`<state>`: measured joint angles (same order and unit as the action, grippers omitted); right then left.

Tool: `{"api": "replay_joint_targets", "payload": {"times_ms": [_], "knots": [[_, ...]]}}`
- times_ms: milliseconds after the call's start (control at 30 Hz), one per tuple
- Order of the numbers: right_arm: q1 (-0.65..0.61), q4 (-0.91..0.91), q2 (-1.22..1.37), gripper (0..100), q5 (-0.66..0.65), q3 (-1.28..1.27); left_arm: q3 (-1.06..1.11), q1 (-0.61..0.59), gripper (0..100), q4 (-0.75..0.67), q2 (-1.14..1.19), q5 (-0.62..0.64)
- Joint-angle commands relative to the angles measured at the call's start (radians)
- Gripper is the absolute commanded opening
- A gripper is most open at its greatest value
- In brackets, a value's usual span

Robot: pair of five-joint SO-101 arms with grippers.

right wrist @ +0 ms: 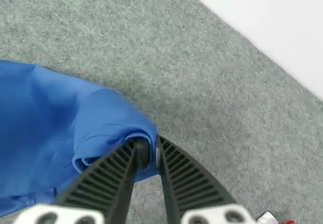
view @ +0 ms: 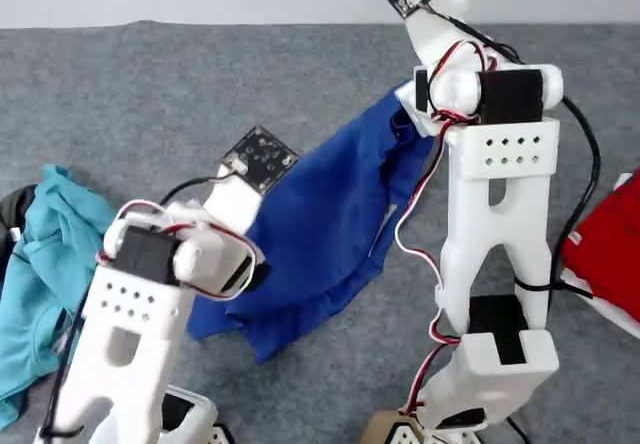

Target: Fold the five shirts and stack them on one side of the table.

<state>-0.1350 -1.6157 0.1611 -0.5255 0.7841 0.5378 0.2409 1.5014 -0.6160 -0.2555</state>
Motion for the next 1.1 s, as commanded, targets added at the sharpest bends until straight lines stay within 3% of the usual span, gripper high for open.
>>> {"api": "replay_joint_targets", "payload": {"times_ms": [0,233,567,767,1067], "knots": [[-0.008,-0.004,-0.005,1.0,0.015,0.031,0.004,0.054,22,-0.089,0.109,-0.005],[-0.008,-0.004,-0.005,1.0,0.041,0.029,-0.064,0.166,22,-0.233,0.402,-0.003],[-0.004,-0.005,-0.004,1.0,0.041,0.028,-0.240,0.219,22,-0.247,0.749,-0.005],[-0.002,-0.005,-0.004,1.0,0.041,0.028,-0.309,0.226,21,-0.239,0.832,-0.005],[-0.002,-0.005,-0.002,1.0,0.041,0.028,-0.298,0.336,21,-0.245,0.862,0.003]]}}
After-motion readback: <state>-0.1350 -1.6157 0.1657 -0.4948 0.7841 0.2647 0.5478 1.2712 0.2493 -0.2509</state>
